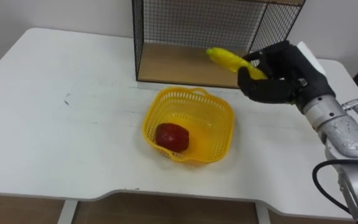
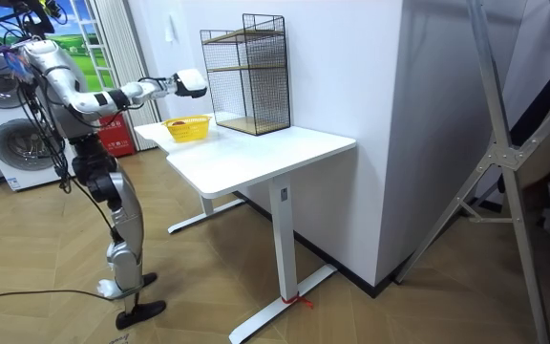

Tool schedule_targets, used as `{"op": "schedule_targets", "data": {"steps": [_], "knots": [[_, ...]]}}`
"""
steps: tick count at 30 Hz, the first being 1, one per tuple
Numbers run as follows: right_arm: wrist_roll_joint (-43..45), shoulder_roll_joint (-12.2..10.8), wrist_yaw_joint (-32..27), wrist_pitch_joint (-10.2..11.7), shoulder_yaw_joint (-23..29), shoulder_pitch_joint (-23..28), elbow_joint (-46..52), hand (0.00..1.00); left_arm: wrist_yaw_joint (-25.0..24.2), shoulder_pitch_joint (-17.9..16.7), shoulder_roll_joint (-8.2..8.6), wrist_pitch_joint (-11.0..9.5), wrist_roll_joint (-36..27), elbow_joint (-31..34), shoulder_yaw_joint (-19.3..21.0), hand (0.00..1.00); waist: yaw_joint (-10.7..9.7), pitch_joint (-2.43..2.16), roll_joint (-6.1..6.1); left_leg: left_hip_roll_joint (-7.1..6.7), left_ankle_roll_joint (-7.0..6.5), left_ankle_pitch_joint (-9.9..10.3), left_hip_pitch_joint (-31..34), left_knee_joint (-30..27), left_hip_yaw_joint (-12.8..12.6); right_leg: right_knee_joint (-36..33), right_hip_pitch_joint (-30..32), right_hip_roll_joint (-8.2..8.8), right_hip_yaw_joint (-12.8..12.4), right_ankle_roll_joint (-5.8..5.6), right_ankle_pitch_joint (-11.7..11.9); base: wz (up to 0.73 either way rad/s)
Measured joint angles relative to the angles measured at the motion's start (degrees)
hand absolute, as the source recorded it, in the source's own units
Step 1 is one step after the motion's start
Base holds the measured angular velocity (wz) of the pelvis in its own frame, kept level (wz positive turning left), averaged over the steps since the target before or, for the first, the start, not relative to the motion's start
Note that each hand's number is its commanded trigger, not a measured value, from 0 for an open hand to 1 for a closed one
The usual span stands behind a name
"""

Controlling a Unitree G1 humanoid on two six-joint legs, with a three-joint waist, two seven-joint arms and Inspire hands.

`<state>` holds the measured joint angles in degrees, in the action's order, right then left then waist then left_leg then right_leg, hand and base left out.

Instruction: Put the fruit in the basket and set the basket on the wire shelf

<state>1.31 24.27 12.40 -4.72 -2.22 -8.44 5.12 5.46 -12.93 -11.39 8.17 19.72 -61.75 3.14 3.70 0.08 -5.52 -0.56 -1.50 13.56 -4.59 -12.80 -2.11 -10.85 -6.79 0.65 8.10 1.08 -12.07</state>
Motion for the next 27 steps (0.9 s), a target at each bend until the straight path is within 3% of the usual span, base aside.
{"op": "schedule_targets", "data": {"steps": [8,14,15,16,17,20,27], "knots": [[4.0,0.0,6.1,-1.0,-1.9,0.4,1.1,1.0,0.0,0.9,-0.14,0.0,0.0,0.3,-0.1,0.0,1.6,-0.02,0.02,0.09,-0.01,0.0,0.4,0.1,-0.3,0.0,0.7,-0.05,-0.2,-0.04,0.2,-0.01],[9.8,-1.0,10.1,-1.2,-3.7,0.5,3.3,1.0,0.0,0.9,-0.22,-0.1,0.0,0.3,-0.1,0.0,1.7,0.04,0.14,0.15,-0.01,0.0,1.2,-0.1,-0.3,0.1,1.1,-0.09,0.0,0.02,0.3,0.0],[10.5,-1.1,10.6,-1.3,-4.2,0.5,3.3,0.62,0.0,1.0,-0.3,-0.2,0.0,0.2,-0.1,0.0,1.9,0.15,0.29,0.13,-0.01,0.0,1.2,-0.1,-0.3,0.1,1.1,-0.09,-0.1,0.02,0.3,0.0],[10.6,-1.1,10.8,-1.4,-4.5,0.5,3.4,0.49,0.0,1.0,-0.34,-0.2,0.0,0.1,-0.1,0.0,2.0,0.16,0.31,0.13,-0.01,0.0,1.2,-0.1,-0.3,0.1,1.1,-0.1,-0.1,0.02,0.3,0.0],[10.9,-1.1,11.3,-1.7,-5.0,0.6,3.4,0.0,0.0,1.0,-0.42,-0.2,0.0,0.1,-0.1,0.0,2.1,0.18,0.33,0.13,-0.01,0.0,1.2,-0.1,-0.2,0.1,1.1,-0.1,-0.1,0.02,0.3,0.0],[11.6,-1.2,12.4,-1.8,-5.3,1.0,3.5,0.0,0.0,1.3,-0.45,-0.2,0.0,0.0,-0.1,0.0,2.7,0.17,0.32,0.13,-0.01,0.0,1.2,-0.1,-0.2,0.1,1.1,-0.12,-0.1,0.02,0.3,0.0],[12.4,-3.7,14.3,-2.4,-5.5,1.9,4.7,0.0,0.0,1.9,-0.43,-0.2,0.0,-0.1,-0.1,0.0,3.1,0.18,0.33,0.13,-0.01,0.0,1.3,-0.2,-0.2,0.1,1.1,-0.14,-0.1,0.01,0.3,0.0]]}}
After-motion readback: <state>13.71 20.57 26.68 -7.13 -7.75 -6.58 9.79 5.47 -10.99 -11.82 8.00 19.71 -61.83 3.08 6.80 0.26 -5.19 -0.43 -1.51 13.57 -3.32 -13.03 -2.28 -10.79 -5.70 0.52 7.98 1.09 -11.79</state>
